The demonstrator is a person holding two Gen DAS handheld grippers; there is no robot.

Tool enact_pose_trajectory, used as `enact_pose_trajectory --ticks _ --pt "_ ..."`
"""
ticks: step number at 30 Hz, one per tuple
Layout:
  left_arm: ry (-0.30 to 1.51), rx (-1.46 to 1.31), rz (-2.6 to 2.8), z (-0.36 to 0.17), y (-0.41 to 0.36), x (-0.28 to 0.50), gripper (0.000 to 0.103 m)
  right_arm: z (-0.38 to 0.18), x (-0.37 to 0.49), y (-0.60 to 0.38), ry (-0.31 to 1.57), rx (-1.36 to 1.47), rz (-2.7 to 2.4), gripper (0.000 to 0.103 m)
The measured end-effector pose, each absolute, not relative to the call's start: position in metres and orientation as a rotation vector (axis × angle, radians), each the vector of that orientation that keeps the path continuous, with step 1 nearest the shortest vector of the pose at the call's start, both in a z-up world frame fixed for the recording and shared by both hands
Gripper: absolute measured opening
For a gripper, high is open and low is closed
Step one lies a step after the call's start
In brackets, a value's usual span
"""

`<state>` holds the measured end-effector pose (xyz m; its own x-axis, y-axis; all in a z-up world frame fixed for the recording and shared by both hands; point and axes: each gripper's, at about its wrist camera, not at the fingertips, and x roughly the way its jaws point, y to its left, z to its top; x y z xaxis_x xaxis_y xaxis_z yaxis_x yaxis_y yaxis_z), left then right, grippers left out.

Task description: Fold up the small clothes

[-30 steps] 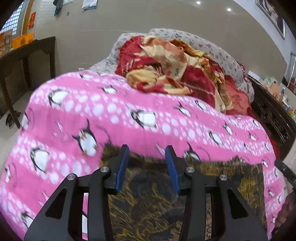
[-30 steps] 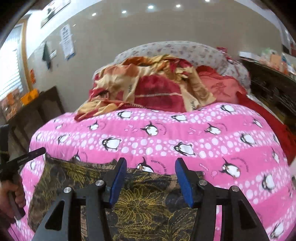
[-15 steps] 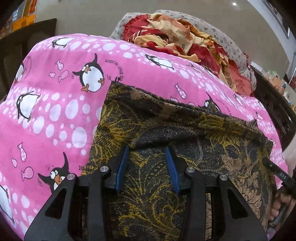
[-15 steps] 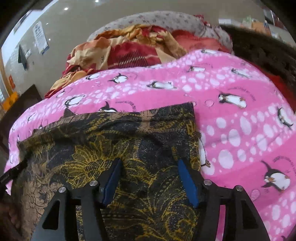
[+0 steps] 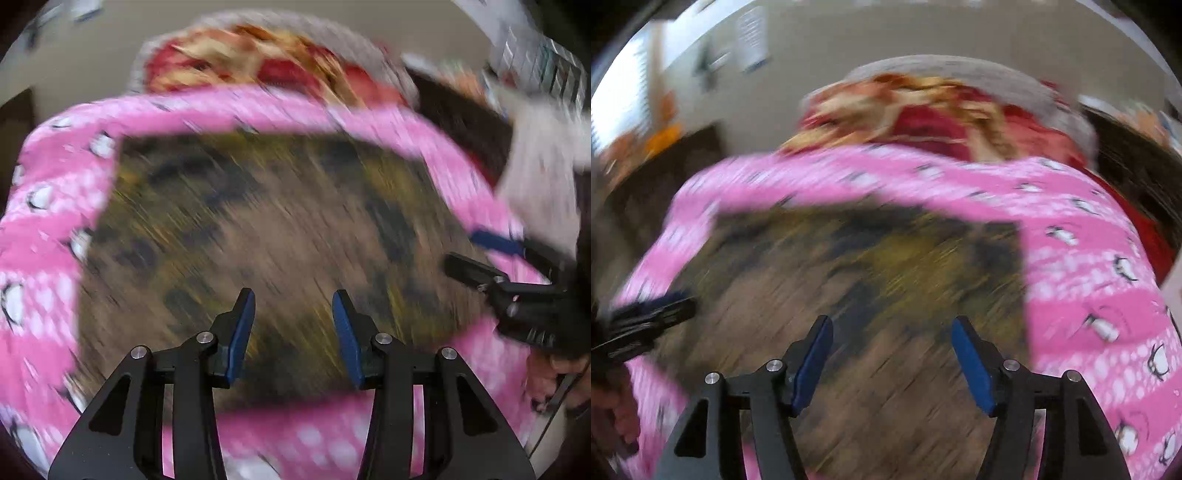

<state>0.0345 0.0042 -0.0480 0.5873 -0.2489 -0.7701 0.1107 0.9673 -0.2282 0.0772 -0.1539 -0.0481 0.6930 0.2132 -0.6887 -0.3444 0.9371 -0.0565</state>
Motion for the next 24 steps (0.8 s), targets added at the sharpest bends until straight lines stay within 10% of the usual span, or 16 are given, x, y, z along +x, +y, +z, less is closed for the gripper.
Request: enact_pose_trajectory --ticks 13,18,24 --pt "0.854 -0.46 -0.061 -0.049 0.082 -0.038 0.045 -0.08 0.053 -0.186 0.78 -0.119 0.216 0.074" --pt "0.868 -0.716 -0.1 -0.081 0.114 -0.073 0.064 -0.104 0.072 -0.192 0.858 -0.07 0.217 0.099" --pt "0.817 -0.932 -0.126 -0.086 0.134 -0.055 0.076 -0.103 0.069 -0.185 0.85 -0.093 0.21 0.102"
